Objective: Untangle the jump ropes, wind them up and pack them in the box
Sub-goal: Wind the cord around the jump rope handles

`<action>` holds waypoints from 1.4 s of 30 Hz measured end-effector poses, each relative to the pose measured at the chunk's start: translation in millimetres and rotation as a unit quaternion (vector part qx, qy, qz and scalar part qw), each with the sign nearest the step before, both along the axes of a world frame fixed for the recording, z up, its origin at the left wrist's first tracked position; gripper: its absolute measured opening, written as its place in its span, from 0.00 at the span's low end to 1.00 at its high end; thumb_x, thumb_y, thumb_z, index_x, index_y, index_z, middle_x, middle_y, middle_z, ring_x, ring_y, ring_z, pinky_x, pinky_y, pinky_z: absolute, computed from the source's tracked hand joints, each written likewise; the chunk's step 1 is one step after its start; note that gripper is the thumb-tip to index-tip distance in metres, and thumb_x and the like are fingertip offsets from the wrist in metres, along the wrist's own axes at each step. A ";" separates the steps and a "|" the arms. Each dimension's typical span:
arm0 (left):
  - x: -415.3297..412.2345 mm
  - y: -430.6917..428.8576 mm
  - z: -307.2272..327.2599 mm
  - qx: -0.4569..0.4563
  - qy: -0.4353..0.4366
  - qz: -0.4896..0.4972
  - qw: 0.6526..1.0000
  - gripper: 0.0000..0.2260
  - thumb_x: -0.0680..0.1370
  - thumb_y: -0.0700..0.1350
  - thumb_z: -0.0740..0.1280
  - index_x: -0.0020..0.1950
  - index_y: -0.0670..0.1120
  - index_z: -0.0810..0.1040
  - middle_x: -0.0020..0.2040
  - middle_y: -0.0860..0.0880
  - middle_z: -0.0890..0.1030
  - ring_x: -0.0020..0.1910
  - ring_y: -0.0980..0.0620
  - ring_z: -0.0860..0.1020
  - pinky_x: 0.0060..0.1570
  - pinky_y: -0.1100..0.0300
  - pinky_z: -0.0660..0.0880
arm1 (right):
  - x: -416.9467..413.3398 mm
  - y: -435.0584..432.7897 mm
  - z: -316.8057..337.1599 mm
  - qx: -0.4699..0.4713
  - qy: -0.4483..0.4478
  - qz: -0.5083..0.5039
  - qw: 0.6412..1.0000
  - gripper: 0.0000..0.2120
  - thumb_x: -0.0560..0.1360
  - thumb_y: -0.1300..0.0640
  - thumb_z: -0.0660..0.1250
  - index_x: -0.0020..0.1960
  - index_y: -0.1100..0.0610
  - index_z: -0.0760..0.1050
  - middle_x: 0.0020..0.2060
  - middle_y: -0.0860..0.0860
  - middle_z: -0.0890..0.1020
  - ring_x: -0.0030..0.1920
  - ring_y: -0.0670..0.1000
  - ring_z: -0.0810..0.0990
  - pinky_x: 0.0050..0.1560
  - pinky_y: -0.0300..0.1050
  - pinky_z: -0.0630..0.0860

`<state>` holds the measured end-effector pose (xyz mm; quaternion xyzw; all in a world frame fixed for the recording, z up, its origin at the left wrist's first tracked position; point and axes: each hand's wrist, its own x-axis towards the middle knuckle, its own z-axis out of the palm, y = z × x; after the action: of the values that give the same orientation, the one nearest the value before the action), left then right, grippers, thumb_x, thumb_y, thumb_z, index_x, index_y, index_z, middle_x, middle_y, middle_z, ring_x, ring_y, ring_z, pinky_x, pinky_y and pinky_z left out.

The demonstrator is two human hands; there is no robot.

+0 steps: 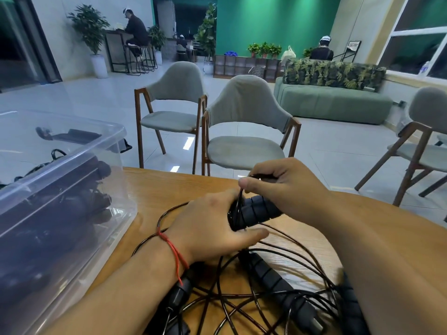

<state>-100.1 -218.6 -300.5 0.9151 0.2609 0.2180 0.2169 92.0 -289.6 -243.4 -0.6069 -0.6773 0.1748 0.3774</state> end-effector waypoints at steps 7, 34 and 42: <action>-1.6 4.2 -6.1 0.099 -0.017 -0.020 0.995 0.35 0.73 0.56 0.77 0.72 0.61 0.58 0.49 0.57 0.79 0.44 0.55 0.81 0.44 0.53 0.83 | 12.2 -3.2 1.7 -0.074 0.060 -0.001 0.995 0.12 0.73 0.42 0.79 0.39 0.49 0.87 0.35 0.52 0.84 0.38 0.48 0.82 0.43 0.47 0.79; 3.5 6.4 -9.7 -0.109 -0.297 0.032 0.948 0.08 0.80 0.48 0.74 0.58 0.51 0.80 0.42 0.50 0.80 0.40 0.50 0.81 0.37 0.59 0.78 | 8.4 16.7 -47.6 -0.031 0.089 0.003 0.996 0.11 0.85 0.47 0.64 0.49 0.43 0.84 0.34 0.39 0.80 0.37 0.40 0.76 0.44 0.38 0.74; 3.6 19.9 -2.7 -0.411 -0.425 0.103 0.800 0.14 0.79 0.55 0.73 0.51 0.44 0.87 0.44 0.44 0.86 0.42 0.45 0.79 0.38 0.49 0.74 | -2.5 13.2 -49.8 0.038 -0.172 -0.055 0.983 0.14 0.87 0.46 0.61 0.71 0.40 0.75 0.34 0.42 0.78 0.36 0.43 0.76 0.36 0.42 0.67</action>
<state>-96.4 -198.7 -303.3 0.5237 0.3002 0.4785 0.6377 89.5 -276.4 -293.3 -0.6494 -0.7039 0.0203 0.2870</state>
